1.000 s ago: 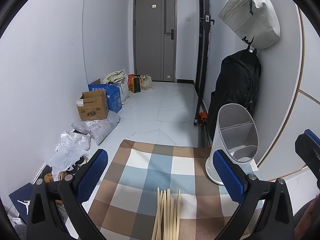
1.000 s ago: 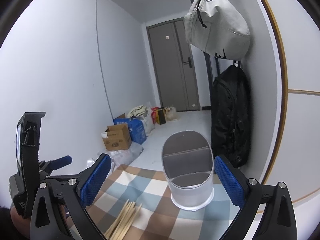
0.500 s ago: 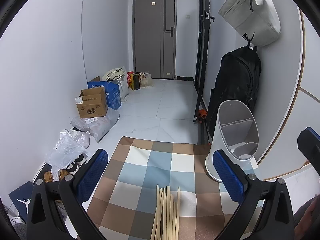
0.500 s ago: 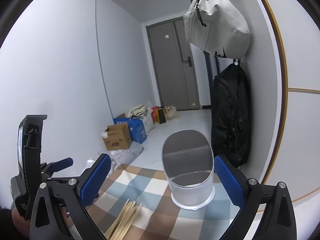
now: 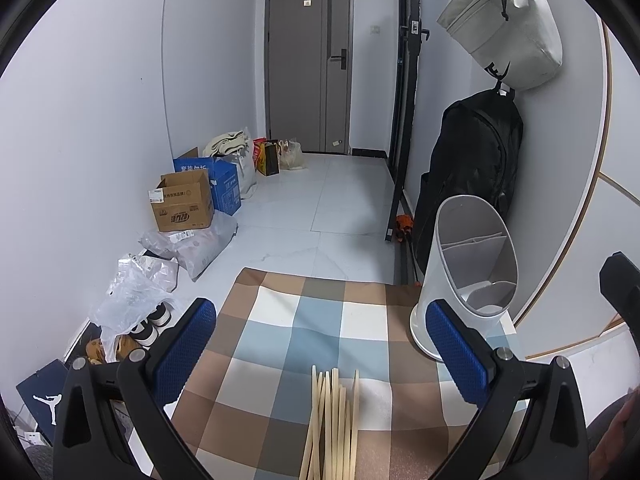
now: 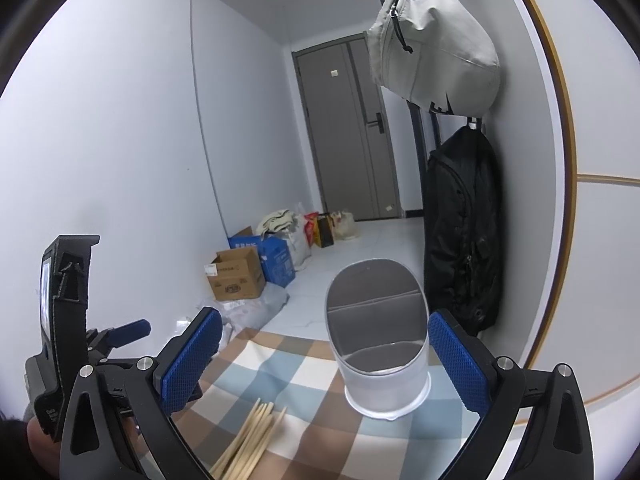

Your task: Organize utensils

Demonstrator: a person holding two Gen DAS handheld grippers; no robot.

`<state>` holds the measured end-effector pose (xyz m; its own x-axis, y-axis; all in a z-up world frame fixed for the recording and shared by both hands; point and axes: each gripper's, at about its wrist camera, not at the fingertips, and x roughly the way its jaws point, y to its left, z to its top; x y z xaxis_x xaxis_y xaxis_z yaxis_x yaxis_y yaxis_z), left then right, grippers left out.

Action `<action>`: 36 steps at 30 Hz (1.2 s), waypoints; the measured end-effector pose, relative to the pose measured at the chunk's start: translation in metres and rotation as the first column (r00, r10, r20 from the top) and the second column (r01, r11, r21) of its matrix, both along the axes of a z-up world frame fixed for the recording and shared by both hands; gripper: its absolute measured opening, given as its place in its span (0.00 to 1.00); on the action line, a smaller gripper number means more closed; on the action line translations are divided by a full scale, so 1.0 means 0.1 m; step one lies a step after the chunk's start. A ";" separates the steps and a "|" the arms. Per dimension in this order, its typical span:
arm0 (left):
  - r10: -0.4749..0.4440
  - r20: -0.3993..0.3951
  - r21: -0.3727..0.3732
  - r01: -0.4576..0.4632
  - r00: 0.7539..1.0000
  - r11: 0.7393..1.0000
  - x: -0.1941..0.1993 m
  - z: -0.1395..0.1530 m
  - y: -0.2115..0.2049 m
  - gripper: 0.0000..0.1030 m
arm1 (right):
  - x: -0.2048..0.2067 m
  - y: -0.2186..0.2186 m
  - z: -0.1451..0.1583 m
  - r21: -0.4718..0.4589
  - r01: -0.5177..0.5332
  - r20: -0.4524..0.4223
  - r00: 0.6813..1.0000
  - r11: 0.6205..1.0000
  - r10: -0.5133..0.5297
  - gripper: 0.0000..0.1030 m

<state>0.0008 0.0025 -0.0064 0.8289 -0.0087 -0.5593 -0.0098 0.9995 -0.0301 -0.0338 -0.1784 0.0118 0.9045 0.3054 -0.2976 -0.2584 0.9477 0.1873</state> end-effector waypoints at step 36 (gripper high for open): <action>-0.197 -0.447 -0.142 0.148 0.872 0.979 0.36 -0.87 0.39 0.66 | 0.58 0.38 -0.57 -0.007 -0.165 -0.294 0.943 0.986 0.156 0.95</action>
